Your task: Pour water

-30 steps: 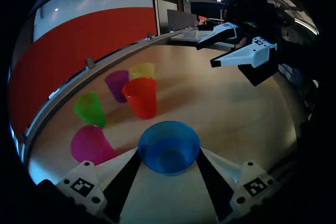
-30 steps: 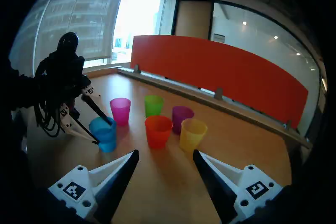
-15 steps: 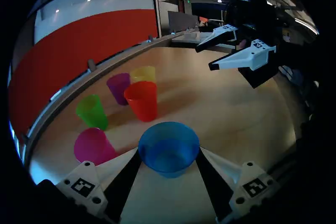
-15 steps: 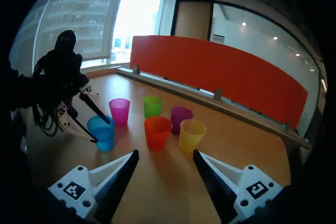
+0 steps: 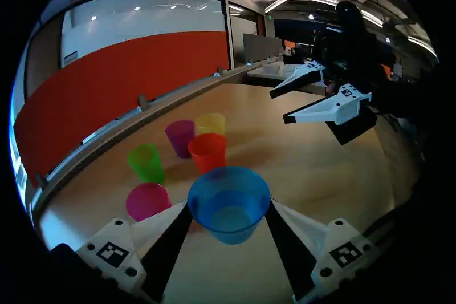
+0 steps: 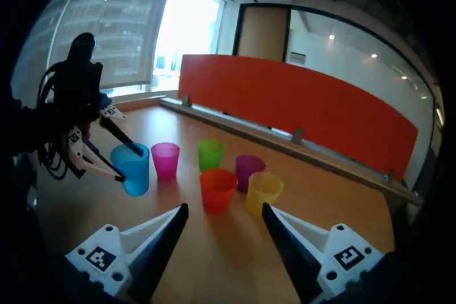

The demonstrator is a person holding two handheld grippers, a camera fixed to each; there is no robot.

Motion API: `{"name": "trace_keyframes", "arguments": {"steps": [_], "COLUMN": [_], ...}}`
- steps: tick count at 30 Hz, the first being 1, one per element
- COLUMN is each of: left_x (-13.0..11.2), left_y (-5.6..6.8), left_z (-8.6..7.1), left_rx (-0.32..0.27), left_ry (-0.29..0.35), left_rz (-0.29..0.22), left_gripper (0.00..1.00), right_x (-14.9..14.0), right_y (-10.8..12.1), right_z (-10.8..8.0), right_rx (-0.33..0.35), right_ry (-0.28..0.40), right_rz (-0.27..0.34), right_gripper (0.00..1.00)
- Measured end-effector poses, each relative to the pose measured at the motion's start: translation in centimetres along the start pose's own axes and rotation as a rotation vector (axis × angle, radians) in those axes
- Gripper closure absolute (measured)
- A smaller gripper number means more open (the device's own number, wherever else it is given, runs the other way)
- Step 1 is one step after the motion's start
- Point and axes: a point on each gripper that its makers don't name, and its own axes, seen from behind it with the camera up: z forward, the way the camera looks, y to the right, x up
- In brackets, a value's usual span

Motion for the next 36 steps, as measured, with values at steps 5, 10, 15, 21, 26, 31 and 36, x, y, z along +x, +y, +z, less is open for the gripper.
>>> {"name": "trace_keyframes", "arguments": {"steps": [5, 10, 15, 21, 26, 31, 36], "left_x": [1.0, 2.1, 3.0, 3.7, 4.1, 4.5, 4.6], "left_y": [-0.1, -0.3, -0.7, -1.1, -1.6, -1.6, -1.2], "left_z": [-1.3, -2.7, -4.1, -6.1, -7.6, -9.0, -10.1], "left_rx": [0.026, 0.051, 0.075, 0.106, 0.147, 0.173, 0.179], "left_ry": [0.033, 0.08, 0.125, 0.178, 0.212, 0.237, 0.258], "left_rz": [-0.007, -0.027, -0.061, -0.082, -0.089, -0.103, -0.116], "left_gripper": [0.14, 0.14, 0.14, 0.14, 0.14, 0.14, 0.14], "right_x": [0.7, 1.2, 1.8, 2.5, 3.1, 4.0, 5.0], "right_y": [-0.2, -0.4, -0.7, -1.4, -1.7, -1.8, -2.0], "right_z": [0.3, 0.9, 1.9, 3.3, 4.7, 6.2, 8.0], "right_rx": [0.001, 0.008, 0.018, 0.04, 0.055, 0.072, 0.093], "right_ry": [0.008, 0.014, 0.019, 0.021, 0.015, 0.009, -0.005], "right_rz": [-0.004, -0.005, -0.007, -0.009, -0.009, -0.015, -0.03], "right_gripper": [0.0, 0.0, 0.0, 0.0, 0.0, 0.0, 0.0]}}
